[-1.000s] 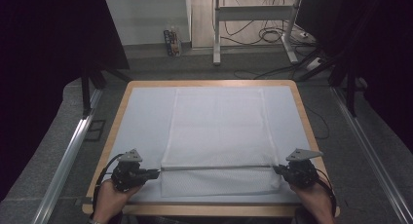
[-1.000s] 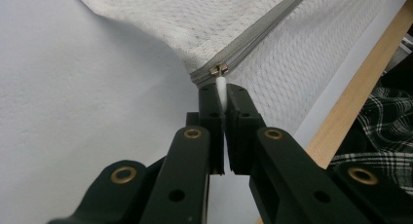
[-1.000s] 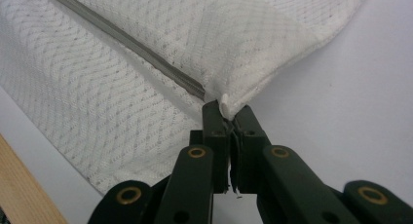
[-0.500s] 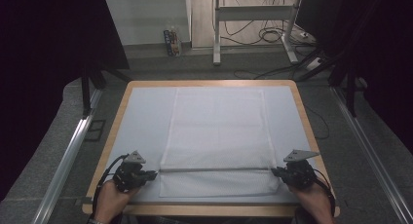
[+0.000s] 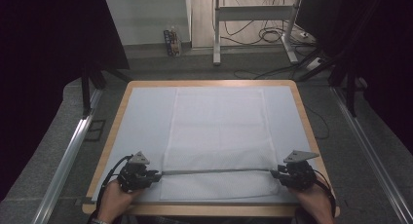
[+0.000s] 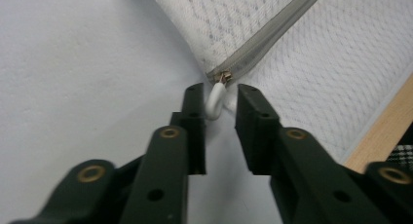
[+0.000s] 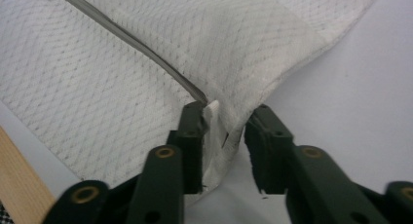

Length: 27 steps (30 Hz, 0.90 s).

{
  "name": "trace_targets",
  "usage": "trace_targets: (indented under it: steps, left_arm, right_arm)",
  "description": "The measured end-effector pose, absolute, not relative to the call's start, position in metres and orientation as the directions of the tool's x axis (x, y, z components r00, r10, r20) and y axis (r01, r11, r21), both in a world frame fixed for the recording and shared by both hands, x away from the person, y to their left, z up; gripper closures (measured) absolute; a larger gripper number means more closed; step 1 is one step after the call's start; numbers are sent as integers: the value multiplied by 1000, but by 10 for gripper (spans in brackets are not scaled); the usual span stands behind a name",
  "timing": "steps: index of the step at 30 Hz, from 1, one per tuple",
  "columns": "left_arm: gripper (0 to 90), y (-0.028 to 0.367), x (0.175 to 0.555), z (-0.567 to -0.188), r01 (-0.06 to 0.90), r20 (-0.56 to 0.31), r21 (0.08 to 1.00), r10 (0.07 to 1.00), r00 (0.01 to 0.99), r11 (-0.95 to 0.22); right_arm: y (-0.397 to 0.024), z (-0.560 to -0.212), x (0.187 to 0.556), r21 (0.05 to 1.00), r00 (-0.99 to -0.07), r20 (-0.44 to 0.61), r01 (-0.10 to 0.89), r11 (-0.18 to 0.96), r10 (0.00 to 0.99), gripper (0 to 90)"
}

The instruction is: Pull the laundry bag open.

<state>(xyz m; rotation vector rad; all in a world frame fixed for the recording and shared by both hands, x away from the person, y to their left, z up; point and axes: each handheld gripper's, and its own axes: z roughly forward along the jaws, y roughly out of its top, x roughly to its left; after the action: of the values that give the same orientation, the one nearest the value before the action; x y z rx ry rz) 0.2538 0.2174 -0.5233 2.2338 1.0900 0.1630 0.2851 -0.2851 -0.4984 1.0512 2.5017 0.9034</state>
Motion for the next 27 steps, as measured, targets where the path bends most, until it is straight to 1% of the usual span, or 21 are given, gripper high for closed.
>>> trace_targets:
  steps: [1, 2, 3, 4, 5, 6, 7, 8, 9, 10, 12, 14, 15, 16, 17, 18, 19, 20, 21, 22, 27]
  left_arm:
    - [659, 217, 254, -523, 662, -155, 597, 744, 650, -454]
    - [607, 216, 254, -523, 660, -152, 599, 745, 650, -453]
    - [576, 215, 253, -523, 655, -145, 606, 746, 650, -452]
    - [545, 215, 253, -523, 655, -145, 606, 746, 650, -452]
    - [545, 214, 253, -523, 651, -140, 607, 745, 652, -456]
    - [493, 213, 253, -524, 648, -135, 609, 745, 653, -458]
    - [456, 213, 253, -524, 648, -135, 609, 745, 653, -458]
    - [426, 212, 253, -524, 644, -129, 612, 745, 655, -460]
    - [426, 211, 253, -524, 640, -124, 613, 744, 657, -463]
    - [371, 211, 253, -524, 637, -119, 617, 745, 656, -462]
    - [352, 210, 252, -524, 633, -115, 621, 746, 656, -461]
    - [306, 210, 251, -523, 629, -109, 627, 747, 656, -460]
    - [256, 209, 250, -521, 624, -105, 637, 752, 651, -452]
    - [236, 209, 250, -521, 624, -105, 637, 752, 651, -452]
    - [236, 209, 248, -520, 621, -105, 646, 755, 648, -443]
    - [195, 209, 245, -518, 613, -107, 665, 758, 644, -427]
    - [181, 209, 245, -518, 613, -107, 665, 758, 644, -427]
    - [158, 210, 243, -516, 610, -110, 676, 762, 639, -414]
    - [140, 210, 243, -516, 610, -110, 676, 762, 639, -414]
    - [140, 211, 241, -515, 611, -117, 683, 765, 633, -401]
    - [78, 215, 234, -514, 615, -141, 693, 766, 627, -376]
  right_arm:
    - [-285, -499, 285, 646, -693, -15, 543, 536, 721, 590]
    - [-284, -499, 286, 651, -695, -16, 538, 535, 719, 527]
    - [-284, -499, 286, 654, -696, -16, 536, 534, 718, 500]
    - [-284, -499, 286, 654, -696, -16, 536, 534, 718, 500]
    - [-284, -499, 286, 657, -697, -16, 533, 533, 717, 468]
    - [-283, -498, 286, 668, -698, -19, 524, 528, 716, 410]
    - [-283, -498, 286, 668, -698, -19, 524, 528, 716, 410]
    - [-283, -498, 286, 677, -699, -19, 517, 524, 715, 358]
    - [-283, -498, 286, 677, -699, -19, 517, 524, 715, 358]
    - [-283, -497, 286, 684, -700, -27, 508, 524, 714, 312]
    - [-283, -496, 285, 687, -701, -28, 504, 524, 712, 299]
    - [-282, -495, 285, 696, -700, -29, 499, 517, 713, 256]
    - [-283, -494, 285, 701, -701, -25, 496, 513, 713, 224]
    - [-283, -494, 285, 701, -701, -25, 496, 513, 713, 224]
    - [-283, -494, 285, 703, -701, -29, 492, 513, 712, 212]
    - [-283, -493, 284, 708, -700, -26, 491, 507, 714, 191]
    - [-283, -493, 284, 708, -700, -26, 491, 507, 714, 191]
    - [-284, -491, 282, 712, -699, -23, 491, 503, 715, 163]
    - [-284, -491, 282, 712, -699, -23, 491, 503, 715, 163]
    - [-284, -491, 281, 713, -699, -24, 490, 502, 715, 155]
    - [-285, -488, 275, 721, -704, -20, 481, 498, 709, 87]
